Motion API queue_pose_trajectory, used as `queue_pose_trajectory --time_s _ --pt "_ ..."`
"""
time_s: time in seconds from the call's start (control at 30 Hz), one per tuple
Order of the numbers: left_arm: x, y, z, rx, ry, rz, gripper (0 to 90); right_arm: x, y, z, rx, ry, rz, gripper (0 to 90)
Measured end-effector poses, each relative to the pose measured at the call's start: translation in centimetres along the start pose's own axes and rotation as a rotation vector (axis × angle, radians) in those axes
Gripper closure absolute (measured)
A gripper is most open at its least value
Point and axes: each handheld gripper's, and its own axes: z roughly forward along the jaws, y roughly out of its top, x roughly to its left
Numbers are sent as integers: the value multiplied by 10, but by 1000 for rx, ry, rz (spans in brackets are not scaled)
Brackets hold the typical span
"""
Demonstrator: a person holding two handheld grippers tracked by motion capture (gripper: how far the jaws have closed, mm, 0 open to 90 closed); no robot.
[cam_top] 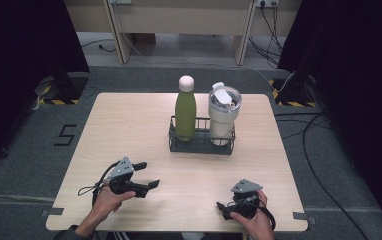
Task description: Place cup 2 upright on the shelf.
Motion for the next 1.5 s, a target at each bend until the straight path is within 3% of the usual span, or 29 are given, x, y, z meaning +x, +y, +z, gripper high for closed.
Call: queue_pose_trajectory --time_s 0.33,0.63,1.17,1.5 --pt "-5 -13 -1 51 18 29 146 -1 0 0 -1 -1 -7 4" --pt "-12 -25 -4 86 18 30 146 0 0 0 -1 0 -2 4" --pt "-22 -36 -8 129 10 35 146 0 0 0 -1 0 -2 4" --pt "-26 -40 -11 170 33 48 147 0 0 0 -1 0 -2 4"
